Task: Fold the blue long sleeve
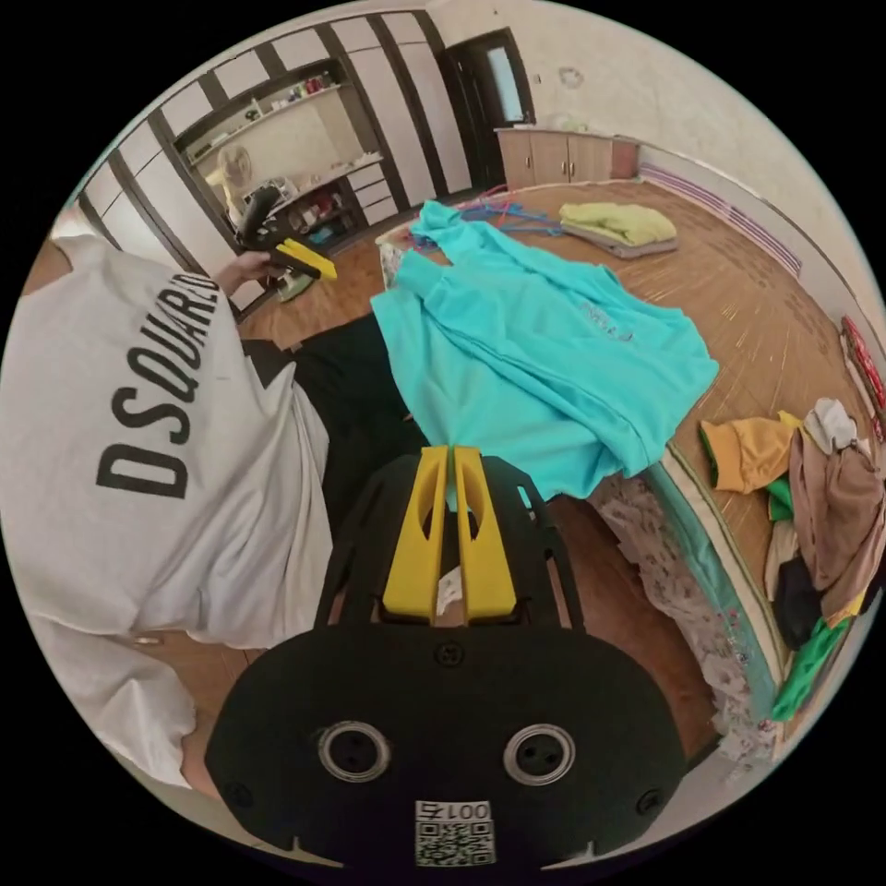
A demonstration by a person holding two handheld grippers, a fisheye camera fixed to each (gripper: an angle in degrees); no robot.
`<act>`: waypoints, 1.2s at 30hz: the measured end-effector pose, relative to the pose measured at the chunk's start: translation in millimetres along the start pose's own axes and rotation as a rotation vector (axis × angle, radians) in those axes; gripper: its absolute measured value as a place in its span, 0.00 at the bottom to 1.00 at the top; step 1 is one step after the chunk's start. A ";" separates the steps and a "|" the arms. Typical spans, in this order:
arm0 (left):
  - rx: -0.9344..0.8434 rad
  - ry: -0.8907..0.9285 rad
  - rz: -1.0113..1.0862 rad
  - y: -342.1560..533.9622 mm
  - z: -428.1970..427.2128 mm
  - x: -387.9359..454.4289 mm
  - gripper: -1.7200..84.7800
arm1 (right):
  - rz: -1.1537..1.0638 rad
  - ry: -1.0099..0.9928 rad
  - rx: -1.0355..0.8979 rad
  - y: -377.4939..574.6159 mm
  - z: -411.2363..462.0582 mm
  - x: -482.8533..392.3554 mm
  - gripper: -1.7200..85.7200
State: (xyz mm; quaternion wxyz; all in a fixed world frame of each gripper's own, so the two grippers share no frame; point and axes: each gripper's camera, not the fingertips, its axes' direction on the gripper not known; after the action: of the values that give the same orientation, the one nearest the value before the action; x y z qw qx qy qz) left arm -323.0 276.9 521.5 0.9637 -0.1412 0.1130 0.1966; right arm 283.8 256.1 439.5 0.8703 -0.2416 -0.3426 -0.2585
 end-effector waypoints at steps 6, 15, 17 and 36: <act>-0.022 -0.039 -0.002 -16.6 46.7 11.5 0.07 | 0.175 0.027 0.151 30.1 9.5 25.4 0.10; -0.200 -0.117 0.112 -41.0 114.6 14.8 0.13 | 0.200 0.015 0.022 51.5 30.9 23.7 0.16; -0.197 -0.126 0.126 -44.3 116.2 16.1 0.14 | 0.196 -0.012 0.010 52.3 34.2 22.0 0.16; 0.062 -0.133 0.001 -80.0 146.7 24.4 0.02 | 0.299 -0.114 0.145 53.6 40.9 18.6 0.07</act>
State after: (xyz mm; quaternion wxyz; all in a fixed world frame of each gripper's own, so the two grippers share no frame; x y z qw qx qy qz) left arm -244.4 261.2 670.2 0.9729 -0.0979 0.0549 0.2023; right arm 309.3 315.4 466.4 0.8933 -0.2410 -0.3695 -0.0866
